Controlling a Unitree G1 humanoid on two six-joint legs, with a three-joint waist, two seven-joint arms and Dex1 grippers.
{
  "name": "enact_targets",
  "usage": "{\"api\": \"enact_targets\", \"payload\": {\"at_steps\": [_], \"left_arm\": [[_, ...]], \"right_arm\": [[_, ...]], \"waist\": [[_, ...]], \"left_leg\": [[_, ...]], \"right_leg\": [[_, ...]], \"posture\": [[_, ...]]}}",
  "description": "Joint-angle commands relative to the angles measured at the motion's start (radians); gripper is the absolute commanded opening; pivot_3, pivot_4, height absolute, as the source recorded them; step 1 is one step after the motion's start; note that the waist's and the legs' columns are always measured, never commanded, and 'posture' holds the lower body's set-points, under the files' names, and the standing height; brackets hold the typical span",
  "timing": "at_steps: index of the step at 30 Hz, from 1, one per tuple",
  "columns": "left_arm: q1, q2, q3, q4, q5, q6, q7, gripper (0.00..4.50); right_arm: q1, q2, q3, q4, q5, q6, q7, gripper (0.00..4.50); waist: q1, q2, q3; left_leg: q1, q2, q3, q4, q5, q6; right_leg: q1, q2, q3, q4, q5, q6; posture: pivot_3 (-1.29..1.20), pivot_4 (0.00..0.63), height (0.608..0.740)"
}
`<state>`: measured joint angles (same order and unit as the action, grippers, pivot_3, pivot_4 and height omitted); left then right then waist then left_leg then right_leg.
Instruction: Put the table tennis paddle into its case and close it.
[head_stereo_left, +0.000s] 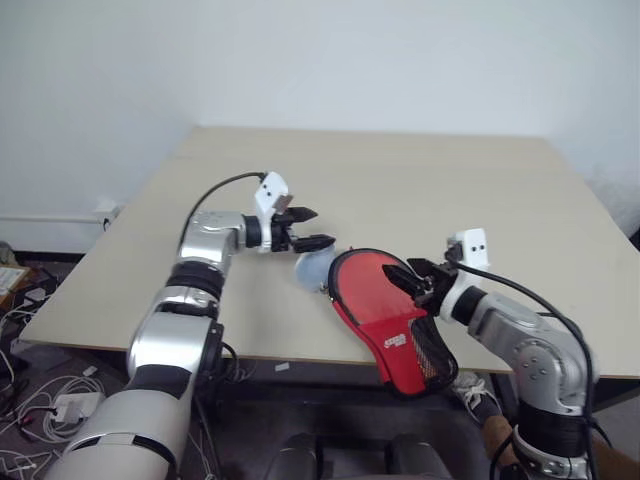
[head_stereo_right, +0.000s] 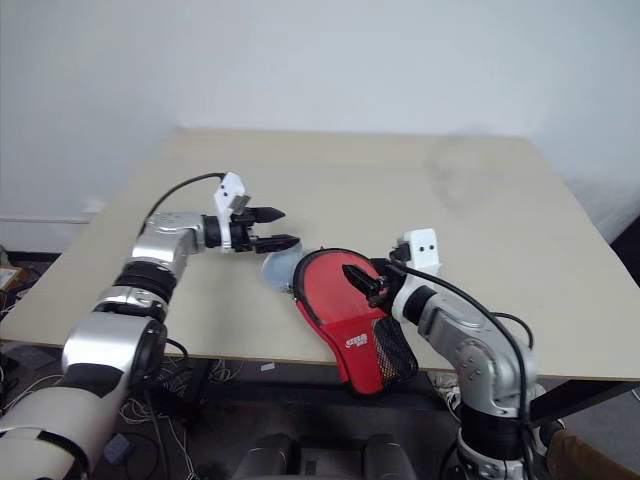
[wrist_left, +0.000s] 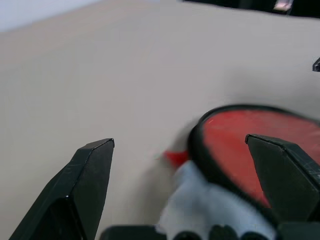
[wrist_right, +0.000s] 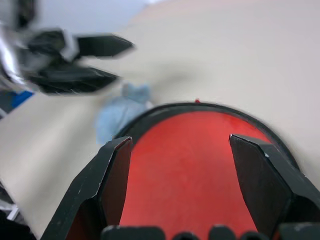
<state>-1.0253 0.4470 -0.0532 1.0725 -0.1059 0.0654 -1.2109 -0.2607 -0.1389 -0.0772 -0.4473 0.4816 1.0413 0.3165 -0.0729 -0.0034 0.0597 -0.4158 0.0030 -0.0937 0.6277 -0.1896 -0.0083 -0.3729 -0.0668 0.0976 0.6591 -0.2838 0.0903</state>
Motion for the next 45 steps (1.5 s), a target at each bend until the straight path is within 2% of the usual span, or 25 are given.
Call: {"api": "enact_targets", "payload": {"at_steps": [1,4,10,15,21,24,32,35,40,45], "left_arm": [[-0.019,0.036,-0.011,-0.037,0.01,0.066,-0.082,4.5],[0.006,0.039,-0.017,-0.075,0.0,0.146,-0.144,4.5],[0.065,-0.017,-0.044,-0.069,0.03,0.184,-0.102,4.5],[0.09,-0.061,-0.055,-0.007,0.068,0.168,-0.007,4.5],[0.099,-0.076,-0.034,-0.032,0.045,0.2,-0.037,4.5],[0.094,-0.066,-0.029,-0.031,0.043,0.198,-0.047,3.91],[-0.001,-0.031,0.038,0.029,0.008,0.2,-0.056,1.27],[-0.037,-0.027,0.053,0.051,0.005,0.194,-0.046,0.61],[-0.065,-0.048,0.062,0.071,0.01,0.162,-0.003,0.41],[-0.092,-0.094,0.046,0.126,0.056,0.101,0.158,0.39]], "right_arm": [[-0.034,0.016,0.056,0.048,-0.041,-0.087,-0.02,3.37],[-0.05,0.023,0.079,0.096,-0.057,-0.118,-0.029,3.37],[-0.083,0.021,0.107,0.16,-0.081,-0.161,-0.024,3.37],[-0.096,0.012,0.133,0.233,-0.136,-0.204,-0.039,3.37],[-0.08,0.012,0.155,0.254,-0.152,-0.198,-0.038,3.37],[-0.078,0.009,0.155,0.258,-0.158,-0.186,-0.044,3.39],[-0.049,-0.041,0.247,0.325,-0.229,-0.152,-0.044,3.39],[-0.044,-0.049,0.268,0.361,-0.265,-0.157,-0.053,3.39],[-0.045,-0.047,0.275,0.389,-0.292,-0.15,-0.061,3.39],[-0.042,-0.067,0.295,0.393,-0.329,-0.144,-0.063,3.39]], "waist": [[0.002,0.0,0.0],[0.003,-0.001,0.0],[0.001,-0.001,0.0],[0.001,-0.001,0.0],[0.001,-0.001,0.0],[0.001,-0.001,0.0],[0.001,-0.002,0.0],[0.0,-0.003,-0.001],[0.0,-0.003,-0.001],[0.003,-0.006,-0.002]], "left_leg": [[0.0,0.0,0.0,0.0,0.0,0.0],[0.0,-0.001,0.0,0.001,0.0,0.0],[0.0,0.0,-0.001,0.001,0.0,0.0],[0.001,0.0,-0.001,0.001,0.0,0.0],[0.0,0.0,-0.001,0.001,0.0,0.0],[0.0,0.0,-0.001,0.001,0.0,0.0],[0.001,0.0,-0.001,0.001,0.0,0.0],[0.002,0.0,-0.001,0.001,0.0,0.0],[0.003,0.0,-0.001,0.001,0.0,0.0],[0.003,0.0,-0.001,0.002,0.0,0.0]], "right_leg": [[0.0,0.0,0.0,0.0,0.0,0.0],[0.001,-0.001,-0.001,0.0,0.0,0.0],[0.001,0.0,-0.001,0.0,0.0,0.0],[0.001,0.0,-0.001,0.001,0.0,0.0],[0.001,0.0,-0.001,0.001,0.0,-0.001],[0.001,0.0,-0.001,0.001,0.0,0.0],[0.001,0.0,-0.001,0.001,0.0,0.0],[0.003,0.0,-0.001,0.001,0.0,0.0],[0.003,0.0,-0.001,0.001,0.0,0.0],[0.003,0.0,-0.001,0.001,0.0,0.0]], "posture": [[0.0,0.0,0.74],[0.0,0.0,0.74],[0.0,0.0,0.74],[0.0,0.0,0.74],[0.0,0.0,0.74],[0.0,0.0,0.74],[0.0,0.0,0.74],[0.0,0.0,0.74],[0.0,0.0,0.74],[0.0,0.0,0.74]]}}
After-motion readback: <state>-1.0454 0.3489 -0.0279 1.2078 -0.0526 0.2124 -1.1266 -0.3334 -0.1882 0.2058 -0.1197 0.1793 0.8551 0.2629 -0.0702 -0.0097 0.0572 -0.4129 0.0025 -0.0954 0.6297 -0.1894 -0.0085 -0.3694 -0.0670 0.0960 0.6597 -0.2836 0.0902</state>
